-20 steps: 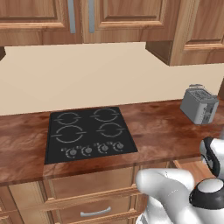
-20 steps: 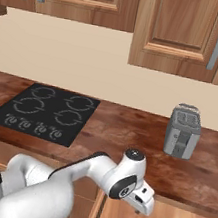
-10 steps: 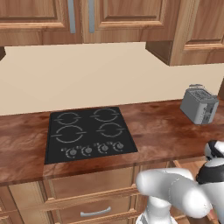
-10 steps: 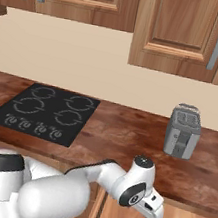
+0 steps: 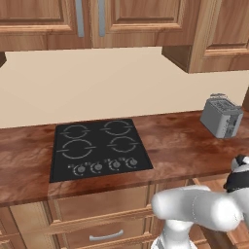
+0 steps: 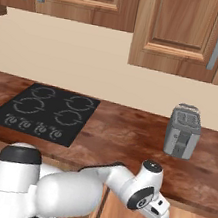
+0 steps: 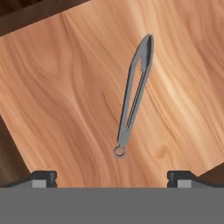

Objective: Take the tongs from the drawer on the right and place them on the dining counter next to the tray containing the hot dog.

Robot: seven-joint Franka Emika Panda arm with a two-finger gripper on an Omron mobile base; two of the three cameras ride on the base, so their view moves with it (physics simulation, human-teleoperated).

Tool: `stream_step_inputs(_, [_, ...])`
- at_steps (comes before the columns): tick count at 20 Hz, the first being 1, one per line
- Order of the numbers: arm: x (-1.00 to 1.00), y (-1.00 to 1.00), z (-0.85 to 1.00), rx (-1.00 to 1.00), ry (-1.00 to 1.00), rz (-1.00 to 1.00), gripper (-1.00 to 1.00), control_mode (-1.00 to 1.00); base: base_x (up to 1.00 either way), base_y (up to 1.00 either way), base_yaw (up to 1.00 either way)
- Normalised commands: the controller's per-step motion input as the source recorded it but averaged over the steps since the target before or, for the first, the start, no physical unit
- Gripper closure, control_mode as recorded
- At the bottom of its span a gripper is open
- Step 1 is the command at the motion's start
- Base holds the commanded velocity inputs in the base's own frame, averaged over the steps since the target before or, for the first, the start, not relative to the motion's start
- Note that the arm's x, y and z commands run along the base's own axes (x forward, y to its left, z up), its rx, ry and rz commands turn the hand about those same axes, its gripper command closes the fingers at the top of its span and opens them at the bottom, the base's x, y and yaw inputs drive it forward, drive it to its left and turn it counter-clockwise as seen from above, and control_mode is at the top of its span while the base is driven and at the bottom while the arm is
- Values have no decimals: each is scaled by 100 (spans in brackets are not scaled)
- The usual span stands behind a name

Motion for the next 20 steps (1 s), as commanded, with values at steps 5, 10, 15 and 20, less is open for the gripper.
stream_step_inputs(5, [0,-1,-46,0,2,-1,-100,-100,0,0,0])
stream_step_inputs(10, [0,-8,-42,0,1,-1,-100,-100,0,0,0])
stream_step_inputs(15, [0,-28,-46,0,4,-2,-100,-100,0,0,0])
stream_step_inputs(20, [1,-37,-34,0,1,-1,-100,-100,0,0,0])
